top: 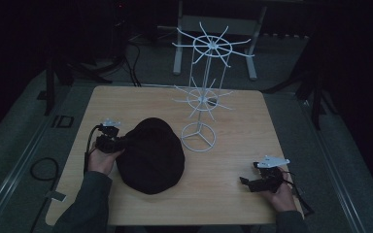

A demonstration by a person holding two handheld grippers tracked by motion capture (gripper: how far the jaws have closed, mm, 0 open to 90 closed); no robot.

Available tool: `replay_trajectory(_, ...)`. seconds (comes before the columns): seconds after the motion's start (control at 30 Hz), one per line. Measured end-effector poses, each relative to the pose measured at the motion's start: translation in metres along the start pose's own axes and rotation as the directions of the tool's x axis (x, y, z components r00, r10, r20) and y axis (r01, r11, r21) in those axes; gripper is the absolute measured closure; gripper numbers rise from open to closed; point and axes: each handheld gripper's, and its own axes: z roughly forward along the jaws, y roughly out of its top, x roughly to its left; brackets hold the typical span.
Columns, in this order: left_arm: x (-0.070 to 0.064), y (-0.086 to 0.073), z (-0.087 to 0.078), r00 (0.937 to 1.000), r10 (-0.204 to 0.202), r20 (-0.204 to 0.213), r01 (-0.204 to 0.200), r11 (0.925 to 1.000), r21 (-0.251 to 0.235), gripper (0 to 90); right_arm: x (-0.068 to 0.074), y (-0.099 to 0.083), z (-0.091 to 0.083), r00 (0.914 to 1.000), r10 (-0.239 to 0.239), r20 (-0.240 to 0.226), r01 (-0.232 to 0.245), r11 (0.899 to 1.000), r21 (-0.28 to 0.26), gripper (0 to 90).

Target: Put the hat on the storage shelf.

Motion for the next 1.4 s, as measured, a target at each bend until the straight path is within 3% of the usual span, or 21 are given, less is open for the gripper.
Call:
replay_trajectory(0.53, 0.008, 0.014, -0.03, 0.9967, -0.071, 0.04, 0.075, 0.9924, -0.098, 75.6, 0.0, 0.0, 0.0, 1.0, 0.0, 0.0, 0.0, 1.0, 0.0, 11.3)
replay_trajectory(1.4, 0.017, 0.032, -0.063, 0.9865, -0.112, 0.12, 0.135, 0.9697, -0.204, 75.4, 0.0, 0.0, 0.0, 1.0, 0.0, 0.0, 0.0, 1.0, 0.0, 11.3)
